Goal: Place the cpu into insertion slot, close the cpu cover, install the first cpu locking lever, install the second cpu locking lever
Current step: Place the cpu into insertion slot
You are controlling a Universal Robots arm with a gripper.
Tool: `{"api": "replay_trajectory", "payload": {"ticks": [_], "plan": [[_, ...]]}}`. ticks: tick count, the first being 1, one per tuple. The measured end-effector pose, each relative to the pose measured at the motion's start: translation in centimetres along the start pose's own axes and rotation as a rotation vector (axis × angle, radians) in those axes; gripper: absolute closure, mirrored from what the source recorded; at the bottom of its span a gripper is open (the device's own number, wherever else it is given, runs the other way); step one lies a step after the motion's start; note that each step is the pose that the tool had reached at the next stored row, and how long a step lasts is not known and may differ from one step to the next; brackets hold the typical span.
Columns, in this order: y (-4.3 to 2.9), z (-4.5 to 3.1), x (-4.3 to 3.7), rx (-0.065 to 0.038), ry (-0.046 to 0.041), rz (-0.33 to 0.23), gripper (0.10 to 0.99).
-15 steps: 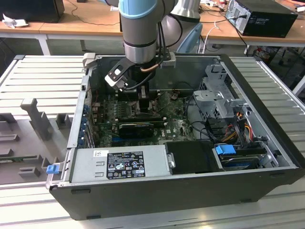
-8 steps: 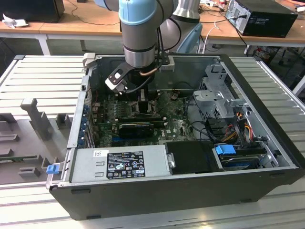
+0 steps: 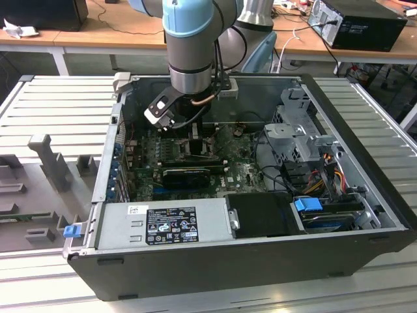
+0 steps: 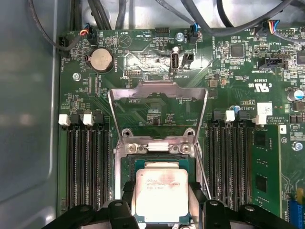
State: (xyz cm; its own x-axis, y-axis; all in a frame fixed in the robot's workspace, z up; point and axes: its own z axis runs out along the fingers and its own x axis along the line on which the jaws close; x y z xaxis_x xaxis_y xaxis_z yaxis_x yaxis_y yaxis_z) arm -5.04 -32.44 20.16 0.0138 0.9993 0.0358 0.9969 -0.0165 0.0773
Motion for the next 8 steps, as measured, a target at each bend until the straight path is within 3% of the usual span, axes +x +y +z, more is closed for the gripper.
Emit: {"api": "replay_trajectory", "payload": {"ticks": [6, 8], "plan": [[-0.01, 0.13, 0.02, 0.0, 0.0004, 0.0, 0.557], [-0.01, 0.14, 0.02, 0.0, 0.0007, 0.0, 0.482]]}}
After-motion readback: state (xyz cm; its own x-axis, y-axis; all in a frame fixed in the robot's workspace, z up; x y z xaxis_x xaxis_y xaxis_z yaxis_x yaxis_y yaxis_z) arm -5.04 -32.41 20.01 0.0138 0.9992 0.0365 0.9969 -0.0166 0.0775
